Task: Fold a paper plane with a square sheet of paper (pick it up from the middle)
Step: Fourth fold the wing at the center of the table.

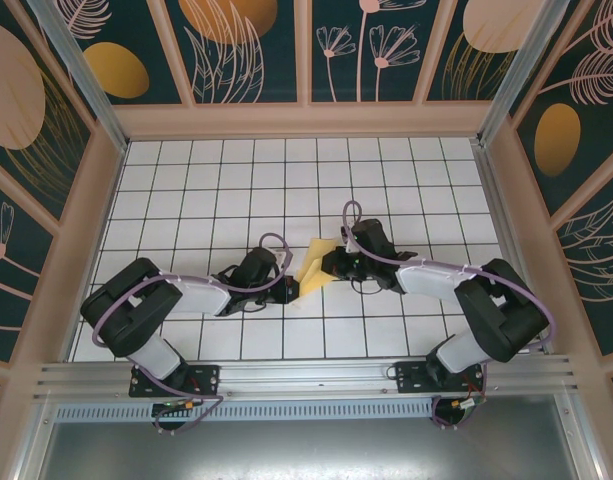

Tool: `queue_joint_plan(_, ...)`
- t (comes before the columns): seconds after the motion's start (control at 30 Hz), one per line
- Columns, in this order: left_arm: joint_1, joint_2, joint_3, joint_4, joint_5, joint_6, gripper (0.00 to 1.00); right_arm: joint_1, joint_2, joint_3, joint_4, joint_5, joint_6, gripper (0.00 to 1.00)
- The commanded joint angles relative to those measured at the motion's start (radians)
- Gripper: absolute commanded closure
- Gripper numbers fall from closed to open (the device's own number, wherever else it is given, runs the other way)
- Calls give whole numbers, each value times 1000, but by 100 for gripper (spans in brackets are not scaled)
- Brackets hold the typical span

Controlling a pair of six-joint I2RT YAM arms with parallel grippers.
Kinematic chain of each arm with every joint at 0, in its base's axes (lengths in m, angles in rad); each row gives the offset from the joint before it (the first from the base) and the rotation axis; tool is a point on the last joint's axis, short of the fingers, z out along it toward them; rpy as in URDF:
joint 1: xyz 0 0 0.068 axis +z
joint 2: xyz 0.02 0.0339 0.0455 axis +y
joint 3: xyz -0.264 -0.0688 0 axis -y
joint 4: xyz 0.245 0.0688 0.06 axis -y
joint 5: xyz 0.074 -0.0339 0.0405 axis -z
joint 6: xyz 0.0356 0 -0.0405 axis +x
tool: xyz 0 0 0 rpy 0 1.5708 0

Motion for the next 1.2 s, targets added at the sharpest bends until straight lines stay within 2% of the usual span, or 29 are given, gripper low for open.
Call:
queue_joint_plan(0.0, 22, 30, -3, 0, 36, -32, 100, 13, 31, 10, 66, -22, 20, 93)
queue_joint_plan(0.23, 39, 36, 26, -25, 90, -28, 100, 33, 103, 61, 97, -82, 12, 92)
queue_joint_plan(0.6, 63, 40, 51, -50, 160, -35, 100, 20, 216, 139, 45, 0, 9, 93)
queue_joint_plan(1.17, 80, 97, 121, -83, 280, -19, 98, -5, 236, 110, 57, 30, 27, 93)
